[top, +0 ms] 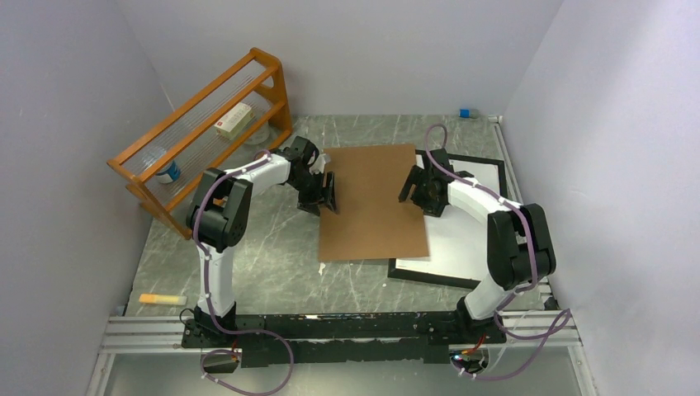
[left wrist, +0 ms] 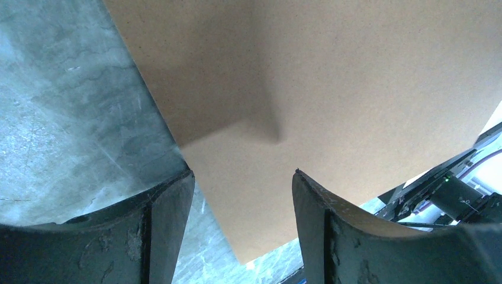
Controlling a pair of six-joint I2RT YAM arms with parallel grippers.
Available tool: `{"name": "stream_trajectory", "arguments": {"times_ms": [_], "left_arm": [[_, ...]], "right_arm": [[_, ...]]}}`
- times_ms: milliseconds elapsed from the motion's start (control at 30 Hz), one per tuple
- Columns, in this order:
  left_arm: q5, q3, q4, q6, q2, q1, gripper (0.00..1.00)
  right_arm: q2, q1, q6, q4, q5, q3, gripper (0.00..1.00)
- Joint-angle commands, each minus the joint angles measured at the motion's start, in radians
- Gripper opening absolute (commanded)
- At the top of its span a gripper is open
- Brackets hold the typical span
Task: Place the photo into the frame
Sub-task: Pick up the photo frame item at the center of the board.
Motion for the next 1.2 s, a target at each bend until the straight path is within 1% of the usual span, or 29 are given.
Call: {"name": "stream_trajectory", "arguments": {"times_ms": [0, 133, 233, 367, 533, 667, 767, 833, 867, 900, 967, 1033, 1100, 1133, 1167], "left_arm": [[-0.038, -0.059, -0.053, 0.008, 0.108, -0.04, 0.7], [-0.045, -0.06, -0.054, 0.005, 0.11, -0.04, 0.7], [-0.045, -0.06, -0.052, 0.002, 0.108, -0.04, 0.7], [-0.037, -0.057, -0.047, 0.0, 0.108, -0.04, 0.7], [0.004, -0.038, -0.023, 0.003, 0.127, -0.04, 0.7], [-0.01, -0.004, -0.025, 0.017, 0.159, -0.039, 0.69], [-0.033, 0.022, -0.04, 0.035, 0.174, -0.039, 0.69], [-0.055, 0.038, -0.051, 0.048, 0.183, -0.038, 0.69], [-0.068, 0.046, -0.058, 0.053, 0.187, -0.038, 0.69], [-0.084, 0.054, -0.065, 0.059, 0.192, -0.039, 0.69], [-0.114, 0.066, -0.07, 0.065, 0.199, -0.037, 0.69], [-0.128, 0.073, -0.074, 0.071, 0.206, -0.034, 0.68], [-0.136, 0.078, -0.075, 0.076, 0.213, -0.032, 0.68], [-0.136, 0.077, -0.072, 0.077, 0.214, -0.031, 0.68], [-0.135, 0.076, -0.069, 0.076, 0.213, -0.029, 0.68]], "right_arm": [[0.026, -0.001, -0.023, 0.059, -0.077, -0.005, 0.82], [0.029, -0.007, -0.038, 0.048, -0.065, 0.001, 0.83], [0.015, -0.011, -0.059, 0.077, -0.107, -0.01, 0.82], [-0.05, -0.017, -0.091, 0.169, -0.272, -0.04, 0.75], [-0.205, -0.036, -0.089, 0.292, -0.483, -0.117, 0.68], [-0.316, -0.06, -0.055, 0.405, -0.619, -0.193, 0.58], [-0.346, -0.069, -0.049, 0.444, -0.682, -0.217, 0.52], [-0.345, -0.078, -0.032, 0.473, -0.713, -0.227, 0.42], [-0.339, -0.084, -0.001, 0.499, -0.722, -0.231, 0.35], [-0.328, -0.089, 0.039, 0.543, -0.739, -0.235, 0.32], [-0.287, -0.09, 0.125, 0.664, -0.793, -0.232, 0.32], [-0.223, -0.09, 0.179, 0.705, -0.808, -0.2, 0.34], [-0.184, -0.088, 0.171, 0.671, -0.767, -0.14, 0.46], [-0.176, -0.085, 0.152, 0.642, -0.734, -0.117, 0.5], [-0.169, -0.084, 0.126, 0.615, -0.702, -0.094, 0.52]]}}
